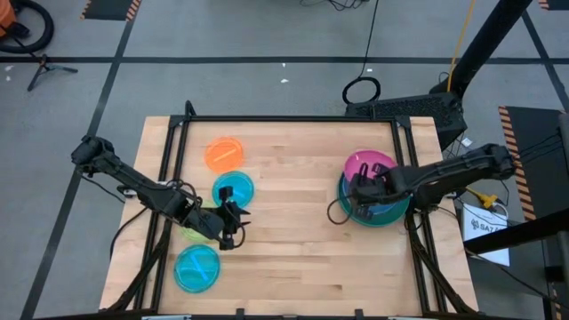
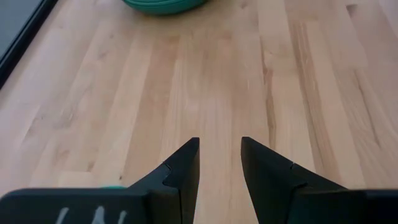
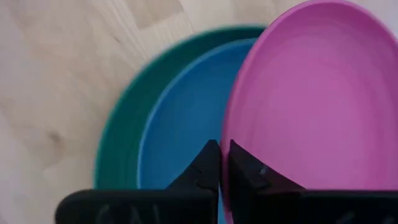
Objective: Stack plastic plates
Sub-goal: Stack the pink plate on top of the blue plate, then stack the top light blue plate on top of the pink plate
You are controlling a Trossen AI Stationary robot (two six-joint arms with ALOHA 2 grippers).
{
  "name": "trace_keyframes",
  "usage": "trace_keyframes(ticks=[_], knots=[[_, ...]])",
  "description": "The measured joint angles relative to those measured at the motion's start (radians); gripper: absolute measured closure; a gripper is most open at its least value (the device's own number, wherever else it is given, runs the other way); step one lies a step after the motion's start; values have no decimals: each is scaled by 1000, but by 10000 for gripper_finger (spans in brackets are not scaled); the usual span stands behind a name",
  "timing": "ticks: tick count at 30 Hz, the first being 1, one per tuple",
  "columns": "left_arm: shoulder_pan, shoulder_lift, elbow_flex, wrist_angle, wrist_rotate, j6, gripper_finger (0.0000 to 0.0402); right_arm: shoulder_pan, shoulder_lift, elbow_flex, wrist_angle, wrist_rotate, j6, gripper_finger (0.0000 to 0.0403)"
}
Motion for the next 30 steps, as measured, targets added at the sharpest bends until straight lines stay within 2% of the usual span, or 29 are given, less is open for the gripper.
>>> trace_keyframes(ticks=[7,18,24,30], knots=[[2,0,0,0,-3,-21,277,2,-2,-73,53,-5,23,377],[2,0,0,-7,-6,-60,277,2,-2,-75,127,-4,18,282],[20,0,0,-7,-35,-87,277,2,-2,-74,238,99,-27,263],[88,0,0,-7,-37,-113,277,-7,-2,-74,447,205,-203,269]])
